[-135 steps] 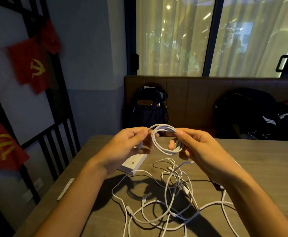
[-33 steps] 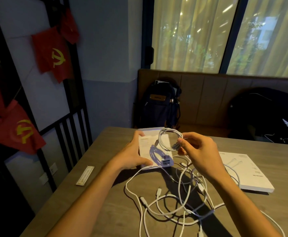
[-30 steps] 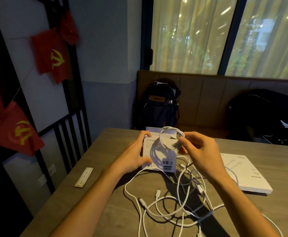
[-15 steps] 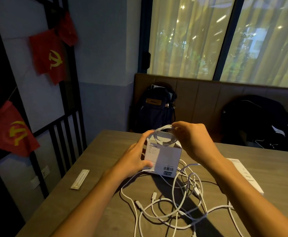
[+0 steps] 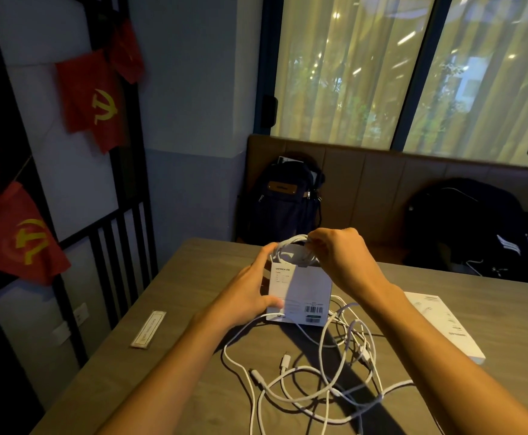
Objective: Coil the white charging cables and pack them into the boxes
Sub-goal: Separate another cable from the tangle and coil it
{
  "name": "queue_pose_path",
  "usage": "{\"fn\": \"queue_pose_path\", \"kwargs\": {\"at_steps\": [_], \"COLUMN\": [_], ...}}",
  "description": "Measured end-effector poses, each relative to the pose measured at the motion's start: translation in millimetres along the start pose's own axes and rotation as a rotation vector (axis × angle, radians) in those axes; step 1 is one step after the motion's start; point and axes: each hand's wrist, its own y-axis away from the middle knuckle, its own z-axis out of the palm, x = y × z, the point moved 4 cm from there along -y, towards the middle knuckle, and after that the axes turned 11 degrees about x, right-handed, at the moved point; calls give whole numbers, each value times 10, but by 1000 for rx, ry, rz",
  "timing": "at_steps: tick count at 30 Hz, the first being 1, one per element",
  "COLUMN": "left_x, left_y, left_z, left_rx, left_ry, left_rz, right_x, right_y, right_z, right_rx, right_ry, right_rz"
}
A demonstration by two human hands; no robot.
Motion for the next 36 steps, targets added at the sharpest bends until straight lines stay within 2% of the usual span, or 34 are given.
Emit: {"fn": "queue_pose_path", "kwargs": {"at_steps": [6, 16, 20, 25, 28, 33, 36], "left_x": [25, 36, 44, 46, 28, -40, -61], "left_y": [3, 13, -4, -32, -52, -54, -54], "left_z": [-3, 32, 41, 31, 48, 49, 54], "left_rx": [3, -23, -24, -17, -17, -3, 5], "left_ry": [4, -36, -36, -53, -12, 61, 86], "left_rz": [29, 52, 74, 100, 125, 65, 66], "right_x": [-12, 45, -3, -134, -83, -67, 0], "right_y": [51, 44, 1, 61, 34, 26, 77], "right_z": [7, 2, -25, -47, -7, 95, 147], "right_rx": [-68, -197, -217, -203, -220, -325, -366], "right_ry": [42, 176, 269, 81, 105, 200, 145], "right_rz": [41, -14, -122, -207, -170, -178, -163]}}
